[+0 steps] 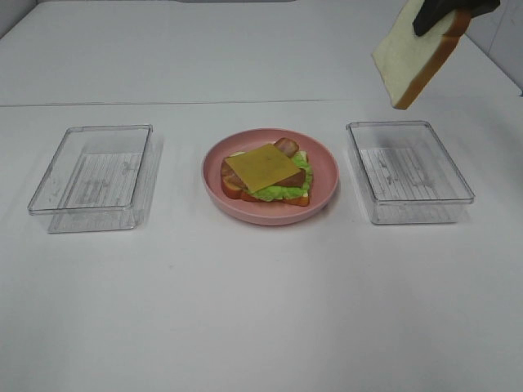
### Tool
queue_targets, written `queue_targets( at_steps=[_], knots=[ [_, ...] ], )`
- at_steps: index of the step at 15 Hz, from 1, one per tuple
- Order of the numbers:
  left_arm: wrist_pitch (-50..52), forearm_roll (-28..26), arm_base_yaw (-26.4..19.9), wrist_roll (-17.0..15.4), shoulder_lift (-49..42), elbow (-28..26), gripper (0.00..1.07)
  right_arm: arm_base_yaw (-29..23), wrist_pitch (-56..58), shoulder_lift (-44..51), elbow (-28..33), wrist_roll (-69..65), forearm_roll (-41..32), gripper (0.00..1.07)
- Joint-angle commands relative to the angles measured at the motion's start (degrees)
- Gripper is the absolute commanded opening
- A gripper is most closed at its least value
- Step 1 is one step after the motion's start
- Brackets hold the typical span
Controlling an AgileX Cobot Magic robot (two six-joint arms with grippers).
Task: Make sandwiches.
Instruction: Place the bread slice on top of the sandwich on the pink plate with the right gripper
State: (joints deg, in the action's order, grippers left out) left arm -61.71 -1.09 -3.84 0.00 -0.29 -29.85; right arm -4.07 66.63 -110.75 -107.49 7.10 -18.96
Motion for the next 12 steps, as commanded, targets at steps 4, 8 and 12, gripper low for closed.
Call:
queue_targets(
  at_steps=[4, 8, 12],
  knots=[
    [0.17, -0.4, -0.11, -0.34, -0.97, 0.11, 0.98, -14.04, -3.15, -0.29, 0.0, 0.97, -0.86, 0.0],
    [0.17, -0.4, -0.11, -0.34, -0.97, 0.11, 0.98, -21.26, -6.93, -5.04, 0.0, -0.74, -4.3, 0.0],
    [0.17, -0.4, -0.11, -0.34, -0.97, 0.11, 0.98, -23.03, -10.31, -11.34, 0.0, -1.15, -5.73, 0.0]
  ],
)
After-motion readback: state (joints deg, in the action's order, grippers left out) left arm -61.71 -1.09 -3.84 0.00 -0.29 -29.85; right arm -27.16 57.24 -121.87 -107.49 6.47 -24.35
